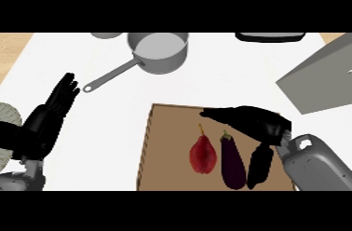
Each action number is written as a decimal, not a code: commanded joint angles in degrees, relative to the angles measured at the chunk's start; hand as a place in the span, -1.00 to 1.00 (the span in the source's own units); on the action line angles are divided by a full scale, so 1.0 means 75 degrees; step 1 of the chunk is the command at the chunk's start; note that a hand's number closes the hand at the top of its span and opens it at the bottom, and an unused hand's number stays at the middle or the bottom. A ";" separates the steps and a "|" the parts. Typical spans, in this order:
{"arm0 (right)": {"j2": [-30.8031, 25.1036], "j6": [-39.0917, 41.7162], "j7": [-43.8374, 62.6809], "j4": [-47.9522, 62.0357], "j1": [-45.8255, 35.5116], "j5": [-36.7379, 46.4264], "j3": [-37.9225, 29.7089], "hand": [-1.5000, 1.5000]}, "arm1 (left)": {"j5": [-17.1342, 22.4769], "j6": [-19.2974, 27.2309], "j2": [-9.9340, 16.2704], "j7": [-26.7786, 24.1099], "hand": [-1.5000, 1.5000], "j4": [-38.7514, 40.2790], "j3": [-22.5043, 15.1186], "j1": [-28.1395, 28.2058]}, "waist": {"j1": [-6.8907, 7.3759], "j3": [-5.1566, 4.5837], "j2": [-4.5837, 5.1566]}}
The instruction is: Pick the eggplant from the tray and place it in the tiered shelf
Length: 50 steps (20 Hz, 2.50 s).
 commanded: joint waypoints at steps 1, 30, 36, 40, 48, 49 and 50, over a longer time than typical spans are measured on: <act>-0.0082 0.0502 -0.0045 0.0050 0.0204 0.0457 0.0201 -1.00 | -0.0197 -0.0189 -0.0276 -0.0791 0.00 0.0255 0.0015 0.0540 | 0.0008 -0.0002 0.0002; 0.0695 0.1991 -0.0602 0.1526 -0.0072 0.3523 -0.0269 -1.00 | -0.0807 -0.0875 -0.0922 0.0424 0.00 -0.0542 0.0750 0.0265 | 0.0020 0.0002 0.0001; 0.0985 0.1464 -0.0936 0.1385 0.0844 0.4411 0.0253 -1.00 | -0.0913 -0.1153 -0.0948 0.0232 0.00 -0.0430 0.1049 0.0404 | 0.0003 0.0002 -0.0002; 0.0582 0.1297 -0.1739 0.1817 0.1016 0.4604 0.0217 -1.00 | -0.0907 -0.1165 -0.0907 0.0532 0.00 0.0017 0.1292 -0.0330 | -0.0016 0.0004 0.0009; 0.1179 0.1071 -0.1943 0.2522 0.0951 0.4992 0.0267 -1.00 | -0.1368 -0.0929 -0.1408 0.0383 0.00 -0.0183 0.0921 -0.0083 | 0.0008 0.0003 0.0016; 0.1070 0.0925 -0.2126 0.2673 0.1010 0.4970 0.0146 -1.00 | -0.1064 -0.1276 -0.1263 0.0201 0.00 -0.0487 0.1043 0.0467 | 0.0053 0.0003 0.0013; 0.0813 0.0652 -0.2387 0.2645 0.1253 0.5154 0.0340 -1.00 | -0.0977 -0.1360 -0.1122 -0.0037 0.00 0.0065 0.1326 0.0198 | 0.0022 0.0002 0.0026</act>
